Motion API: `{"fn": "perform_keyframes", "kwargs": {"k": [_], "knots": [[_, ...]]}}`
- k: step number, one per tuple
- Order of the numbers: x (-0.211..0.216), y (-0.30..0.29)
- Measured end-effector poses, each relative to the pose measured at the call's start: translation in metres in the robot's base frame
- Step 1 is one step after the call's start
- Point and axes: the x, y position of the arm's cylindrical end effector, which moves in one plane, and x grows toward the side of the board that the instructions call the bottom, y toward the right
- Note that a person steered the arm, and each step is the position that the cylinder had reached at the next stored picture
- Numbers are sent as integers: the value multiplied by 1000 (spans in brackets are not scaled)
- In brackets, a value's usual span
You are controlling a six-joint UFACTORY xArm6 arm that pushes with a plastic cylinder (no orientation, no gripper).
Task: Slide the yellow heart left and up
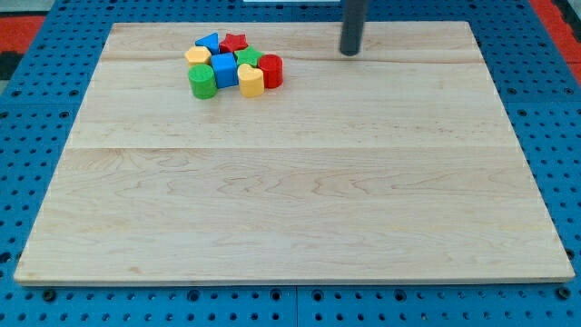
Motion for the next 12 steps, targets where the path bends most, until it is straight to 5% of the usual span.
{"fn": "perform_keyframes", "kwargs": {"k": [2,4,8,12], "knots": [[13,-63],[22,-62],[109,-126],[108,-207]]}}
